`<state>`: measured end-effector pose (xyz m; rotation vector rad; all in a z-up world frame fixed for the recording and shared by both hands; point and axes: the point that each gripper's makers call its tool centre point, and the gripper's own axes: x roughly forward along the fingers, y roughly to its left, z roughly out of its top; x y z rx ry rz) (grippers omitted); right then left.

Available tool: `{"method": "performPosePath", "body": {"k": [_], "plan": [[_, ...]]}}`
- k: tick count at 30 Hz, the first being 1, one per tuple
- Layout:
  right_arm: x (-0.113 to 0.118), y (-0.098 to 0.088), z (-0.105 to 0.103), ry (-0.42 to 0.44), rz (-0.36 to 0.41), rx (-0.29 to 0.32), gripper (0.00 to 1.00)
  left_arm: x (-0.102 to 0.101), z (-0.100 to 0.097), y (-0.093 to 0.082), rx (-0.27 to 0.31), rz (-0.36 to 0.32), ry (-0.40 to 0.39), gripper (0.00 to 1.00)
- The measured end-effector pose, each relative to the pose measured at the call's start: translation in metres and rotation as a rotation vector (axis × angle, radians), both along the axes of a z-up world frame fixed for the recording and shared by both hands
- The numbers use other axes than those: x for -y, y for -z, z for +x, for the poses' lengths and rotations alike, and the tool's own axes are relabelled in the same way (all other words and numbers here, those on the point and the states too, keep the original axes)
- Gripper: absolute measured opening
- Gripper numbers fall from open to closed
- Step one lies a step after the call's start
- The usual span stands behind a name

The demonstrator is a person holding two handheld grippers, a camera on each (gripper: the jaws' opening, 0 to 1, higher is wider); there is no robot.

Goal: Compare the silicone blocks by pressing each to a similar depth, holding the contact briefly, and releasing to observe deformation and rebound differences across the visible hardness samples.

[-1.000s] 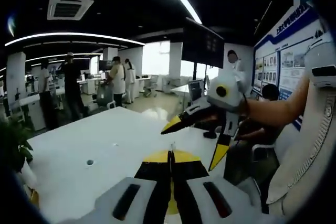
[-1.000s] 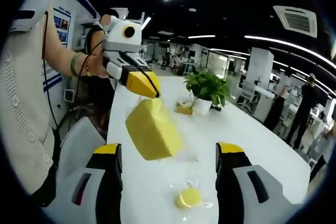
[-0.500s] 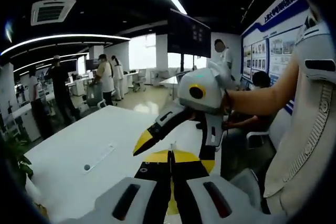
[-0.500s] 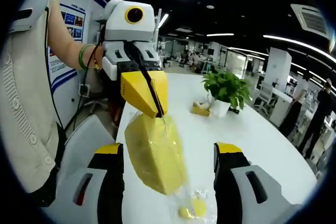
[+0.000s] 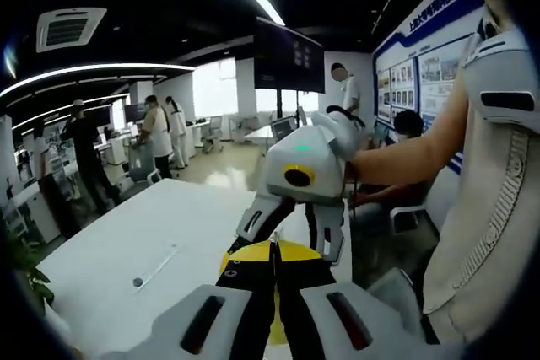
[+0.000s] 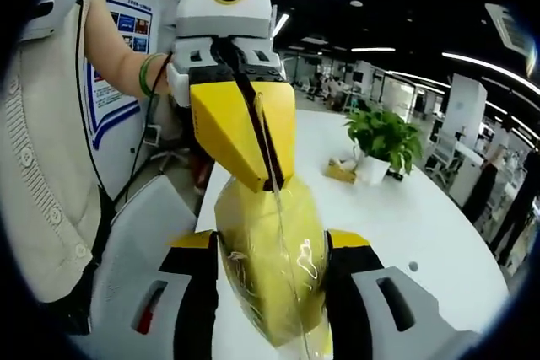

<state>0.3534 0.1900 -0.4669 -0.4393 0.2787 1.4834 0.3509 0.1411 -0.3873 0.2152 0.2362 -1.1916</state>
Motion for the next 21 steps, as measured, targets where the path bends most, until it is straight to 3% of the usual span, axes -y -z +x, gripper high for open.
{"method": "performPosePath", "body": {"k": [6,10,18,21], "plan": [[-0.001,0.004,0.009,0.001,-0.017,0.084,0.30,-0.003,-0.004,0.009,-0.001,0.027,0.006,0.00],[-0.004,0.005,0.010,0.006,-0.017,0.101,0.21,-0.008,-0.005,0.011,-0.006,0.031,0.000,0.00],[-0.005,0.009,0.006,0.012,-0.050,0.053,0.09,-0.009,-0.009,0.013,-0.011,0.025,0.005,0.00],[-0.004,0.009,0.006,0.010,-0.053,0.063,0.06,-0.008,-0.011,0.013,-0.006,0.029,0.009,0.00]]}}
